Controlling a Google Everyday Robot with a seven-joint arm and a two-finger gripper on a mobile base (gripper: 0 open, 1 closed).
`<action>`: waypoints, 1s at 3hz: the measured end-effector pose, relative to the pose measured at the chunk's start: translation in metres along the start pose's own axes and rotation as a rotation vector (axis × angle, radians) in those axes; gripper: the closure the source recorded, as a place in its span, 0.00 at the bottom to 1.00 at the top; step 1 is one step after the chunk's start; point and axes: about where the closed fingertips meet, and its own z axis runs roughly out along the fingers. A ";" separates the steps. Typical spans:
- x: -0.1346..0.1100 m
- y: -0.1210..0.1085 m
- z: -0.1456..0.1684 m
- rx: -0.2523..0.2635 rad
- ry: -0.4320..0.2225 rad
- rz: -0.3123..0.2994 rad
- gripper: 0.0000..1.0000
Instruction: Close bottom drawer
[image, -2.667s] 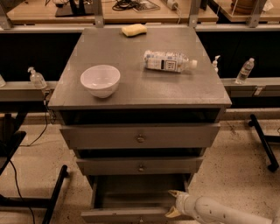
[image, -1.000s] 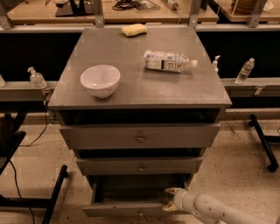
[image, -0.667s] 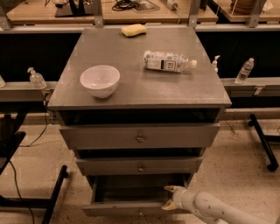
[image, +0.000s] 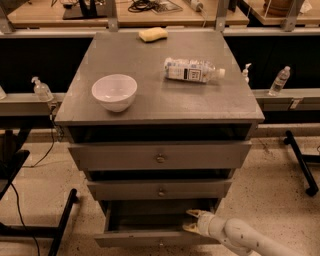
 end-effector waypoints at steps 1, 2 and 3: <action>-0.013 0.020 -0.017 -0.033 -0.072 0.037 0.64; -0.018 0.049 -0.035 -0.075 -0.092 0.072 0.71; -0.013 0.076 -0.048 -0.109 -0.073 0.107 0.90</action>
Offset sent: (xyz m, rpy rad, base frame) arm -0.1143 0.0154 0.0123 0.1504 0.1352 0.0658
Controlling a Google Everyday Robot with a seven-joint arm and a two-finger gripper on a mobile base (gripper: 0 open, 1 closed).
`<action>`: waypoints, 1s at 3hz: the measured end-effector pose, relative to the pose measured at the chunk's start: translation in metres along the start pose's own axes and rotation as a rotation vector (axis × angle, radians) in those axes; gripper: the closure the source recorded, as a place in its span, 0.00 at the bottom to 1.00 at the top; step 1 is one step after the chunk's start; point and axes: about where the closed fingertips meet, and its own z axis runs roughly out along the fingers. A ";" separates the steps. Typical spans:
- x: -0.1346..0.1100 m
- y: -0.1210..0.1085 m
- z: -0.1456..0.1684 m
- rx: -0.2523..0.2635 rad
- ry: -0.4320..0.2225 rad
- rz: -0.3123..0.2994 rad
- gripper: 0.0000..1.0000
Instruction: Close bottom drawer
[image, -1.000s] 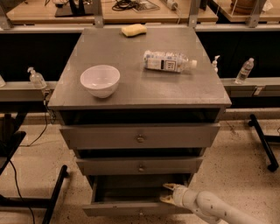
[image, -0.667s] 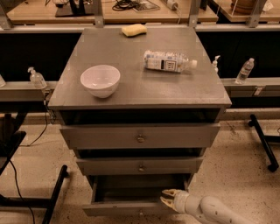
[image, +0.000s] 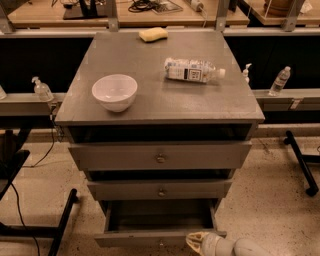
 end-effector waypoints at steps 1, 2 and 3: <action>0.007 0.016 -0.003 -0.022 0.006 0.014 1.00; 0.007 0.017 -0.003 -0.023 0.006 0.014 1.00; 0.008 0.016 0.004 0.004 0.018 0.009 1.00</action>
Offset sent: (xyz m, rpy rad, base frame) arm -0.0131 -0.0004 -0.0063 0.0013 0.0215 0.0047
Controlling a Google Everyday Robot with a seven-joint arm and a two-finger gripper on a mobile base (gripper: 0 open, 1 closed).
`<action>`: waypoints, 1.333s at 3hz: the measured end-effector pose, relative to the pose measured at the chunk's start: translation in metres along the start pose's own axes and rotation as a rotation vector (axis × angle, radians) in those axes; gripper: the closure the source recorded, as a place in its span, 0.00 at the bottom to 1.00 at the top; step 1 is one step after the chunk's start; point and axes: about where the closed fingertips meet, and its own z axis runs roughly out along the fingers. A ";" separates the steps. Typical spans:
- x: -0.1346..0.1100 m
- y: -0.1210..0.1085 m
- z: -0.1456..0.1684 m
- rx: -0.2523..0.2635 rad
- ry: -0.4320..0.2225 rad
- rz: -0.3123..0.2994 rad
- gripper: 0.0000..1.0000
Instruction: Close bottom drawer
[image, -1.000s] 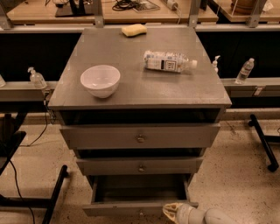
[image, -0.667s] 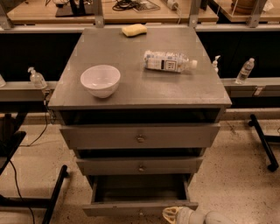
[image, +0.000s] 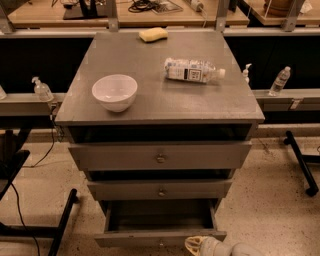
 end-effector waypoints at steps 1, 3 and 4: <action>0.009 0.004 0.036 0.035 0.009 -0.048 1.00; 0.036 0.001 0.080 0.080 0.070 -0.079 1.00; 0.040 0.000 0.084 0.083 0.077 -0.077 1.00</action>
Offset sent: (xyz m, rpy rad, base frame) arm 0.0441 0.0275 -0.0943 -0.1397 -0.1047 -0.0377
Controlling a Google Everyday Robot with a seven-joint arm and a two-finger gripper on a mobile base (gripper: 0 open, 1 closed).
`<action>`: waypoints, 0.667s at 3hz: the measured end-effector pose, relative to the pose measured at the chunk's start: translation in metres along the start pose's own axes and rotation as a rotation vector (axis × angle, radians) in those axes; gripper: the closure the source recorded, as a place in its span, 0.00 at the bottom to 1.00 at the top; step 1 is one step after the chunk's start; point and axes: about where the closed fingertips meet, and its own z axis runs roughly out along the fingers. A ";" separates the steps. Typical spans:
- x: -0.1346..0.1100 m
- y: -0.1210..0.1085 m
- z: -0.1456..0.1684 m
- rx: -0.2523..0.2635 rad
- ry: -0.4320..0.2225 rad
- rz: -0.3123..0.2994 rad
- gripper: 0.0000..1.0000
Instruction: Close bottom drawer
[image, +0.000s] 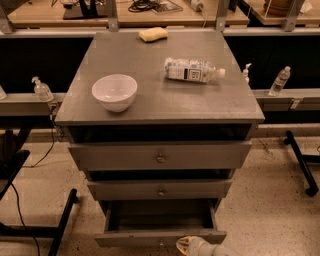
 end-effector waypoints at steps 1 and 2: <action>0.008 -0.005 0.012 -0.001 0.012 0.007 1.00; 0.008 -0.005 0.012 -0.001 0.012 0.007 1.00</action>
Offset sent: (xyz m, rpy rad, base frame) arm 0.0741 -0.0100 -0.0417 -0.0292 0.0104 -0.0317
